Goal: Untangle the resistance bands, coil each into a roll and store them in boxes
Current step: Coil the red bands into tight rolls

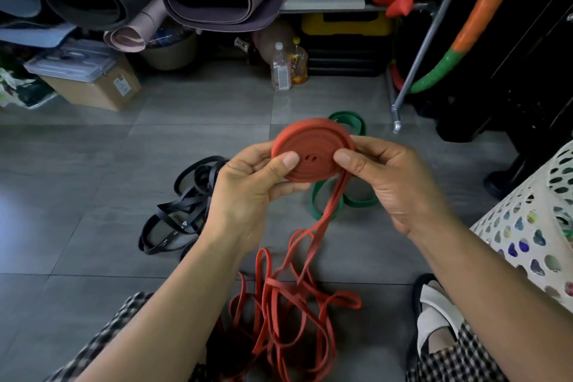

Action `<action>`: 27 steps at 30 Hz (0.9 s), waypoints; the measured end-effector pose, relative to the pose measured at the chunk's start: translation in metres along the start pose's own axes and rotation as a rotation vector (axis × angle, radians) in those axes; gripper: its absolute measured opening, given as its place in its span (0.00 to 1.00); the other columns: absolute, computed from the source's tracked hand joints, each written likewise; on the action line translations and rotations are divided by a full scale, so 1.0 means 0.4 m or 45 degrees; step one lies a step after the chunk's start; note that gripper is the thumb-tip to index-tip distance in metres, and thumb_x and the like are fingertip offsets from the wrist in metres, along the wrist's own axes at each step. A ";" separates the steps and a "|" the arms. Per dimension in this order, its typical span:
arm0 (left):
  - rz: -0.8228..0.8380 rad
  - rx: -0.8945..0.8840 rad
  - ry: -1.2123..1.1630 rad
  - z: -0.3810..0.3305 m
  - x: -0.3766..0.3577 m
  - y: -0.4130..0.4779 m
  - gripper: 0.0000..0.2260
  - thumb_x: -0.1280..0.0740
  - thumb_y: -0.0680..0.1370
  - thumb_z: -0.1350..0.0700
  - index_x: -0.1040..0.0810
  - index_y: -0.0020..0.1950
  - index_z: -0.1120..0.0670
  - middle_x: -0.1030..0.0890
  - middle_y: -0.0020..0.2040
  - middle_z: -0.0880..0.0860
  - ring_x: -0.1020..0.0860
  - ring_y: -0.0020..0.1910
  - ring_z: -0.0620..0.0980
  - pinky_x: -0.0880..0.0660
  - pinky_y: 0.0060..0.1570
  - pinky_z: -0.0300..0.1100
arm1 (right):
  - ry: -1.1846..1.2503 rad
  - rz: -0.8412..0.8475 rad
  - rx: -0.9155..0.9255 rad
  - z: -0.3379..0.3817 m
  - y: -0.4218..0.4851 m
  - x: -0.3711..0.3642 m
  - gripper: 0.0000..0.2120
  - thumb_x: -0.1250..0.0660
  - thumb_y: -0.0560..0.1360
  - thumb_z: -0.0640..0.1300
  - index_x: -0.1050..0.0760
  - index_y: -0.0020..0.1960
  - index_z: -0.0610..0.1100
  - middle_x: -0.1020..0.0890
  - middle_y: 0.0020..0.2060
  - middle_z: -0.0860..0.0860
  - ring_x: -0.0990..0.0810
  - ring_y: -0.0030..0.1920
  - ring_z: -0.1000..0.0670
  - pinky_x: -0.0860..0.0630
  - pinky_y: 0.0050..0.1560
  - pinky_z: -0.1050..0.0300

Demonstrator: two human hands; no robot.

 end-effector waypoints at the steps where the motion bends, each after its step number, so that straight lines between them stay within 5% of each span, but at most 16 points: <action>1: 0.024 0.029 0.013 0.007 -0.002 0.002 0.07 0.33 0.67 0.59 0.22 0.44 0.58 0.16 0.38 0.52 0.17 0.39 0.49 0.19 0.38 0.42 | -0.049 0.001 0.027 0.007 0.000 0.001 0.08 0.33 0.68 0.37 0.22 0.42 0.49 0.18 0.31 0.64 0.20 0.38 0.66 0.27 0.41 0.75; 5: 0.119 -0.161 0.772 -0.023 0.003 0.008 0.13 0.29 0.70 0.63 0.20 0.53 0.52 0.17 0.47 0.46 0.19 0.47 0.41 0.23 0.51 0.36 | -0.799 0.098 0.263 0.047 -0.005 0.005 0.12 0.30 0.68 0.46 0.20 0.51 0.53 0.17 0.35 0.62 0.19 0.38 0.61 0.24 0.41 0.67; 7: 0.193 -0.265 1.016 -0.030 -0.021 0.001 0.12 0.29 0.70 0.63 0.19 0.52 0.53 0.18 0.41 0.41 0.21 0.39 0.34 0.26 0.45 0.28 | -1.066 0.125 0.327 0.045 -0.012 -0.004 0.12 0.29 0.68 0.46 0.19 0.51 0.49 0.16 0.38 0.57 0.19 0.40 0.58 0.23 0.44 0.60; 10: 0.121 -0.183 0.733 -0.031 -0.021 -0.002 0.09 0.31 0.70 0.68 0.20 0.46 0.57 0.19 0.34 0.48 0.23 0.27 0.38 0.28 0.28 0.28 | -0.665 0.155 0.211 0.038 -0.010 -0.010 0.14 0.30 0.65 0.47 0.20 0.50 0.51 0.17 0.35 0.62 0.20 0.40 0.64 0.25 0.43 0.70; 13: 0.017 -0.136 0.378 -0.032 -0.008 -0.002 0.09 0.31 0.68 0.67 0.21 0.46 0.57 0.17 0.36 0.50 0.20 0.31 0.44 0.22 0.31 0.34 | -0.167 0.097 0.076 0.036 0.004 0.008 0.11 0.31 0.61 0.43 0.21 0.44 0.49 0.17 0.32 0.63 0.19 0.38 0.65 0.26 0.40 0.74; 17: -0.034 -0.064 0.024 -0.014 0.002 -0.005 0.12 0.32 0.65 0.60 0.22 0.48 0.59 0.16 0.37 0.51 0.17 0.37 0.48 0.20 0.35 0.40 | 0.002 0.047 0.056 0.021 0.004 0.001 0.10 0.32 0.62 0.42 0.22 0.43 0.47 0.16 0.33 0.61 0.19 0.38 0.63 0.26 0.40 0.72; 20: 0.040 0.026 0.117 0.001 0.000 0.000 0.10 0.32 0.68 0.61 0.23 0.49 0.57 0.16 0.41 0.52 0.17 0.41 0.50 0.19 0.38 0.41 | -0.091 0.050 0.049 0.018 0.009 0.013 0.08 0.32 0.63 0.44 0.21 0.42 0.49 0.17 0.32 0.62 0.19 0.38 0.64 0.26 0.40 0.73; 24: 0.224 -0.075 0.611 -0.021 -0.014 0.007 0.16 0.32 0.71 0.67 0.24 0.51 0.48 0.18 0.43 0.49 0.20 0.41 0.46 0.21 0.39 0.37 | -0.623 0.214 0.144 0.017 -0.003 -0.014 0.09 0.30 0.65 0.47 0.22 0.44 0.57 0.18 0.31 0.66 0.20 0.36 0.65 0.22 0.41 0.67; 27: 0.185 -0.137 0.555 -0.034 -0.015 0.002 0.11 0.32 0.71 0.66 0.21 0.45 0.50 0.17 0.37 0.47 0.20 0.37 0.48 0.21 0.35 0.39 | -0.448 0.166 0.160 0.035 -0.003 -0.021 0.12 0.32 0.63 0.47 0.22 0.47 0.54 0.18 0.33 0.67 0.20 0.39 0.66 0.25 0.41 0.71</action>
Point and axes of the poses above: each hand's wrist, its own y-axis towards the middle knuckle, its own x-axis out of the back of the hand, z = x × y, the point moved 9 cm from there along y, towards the middle knuckle
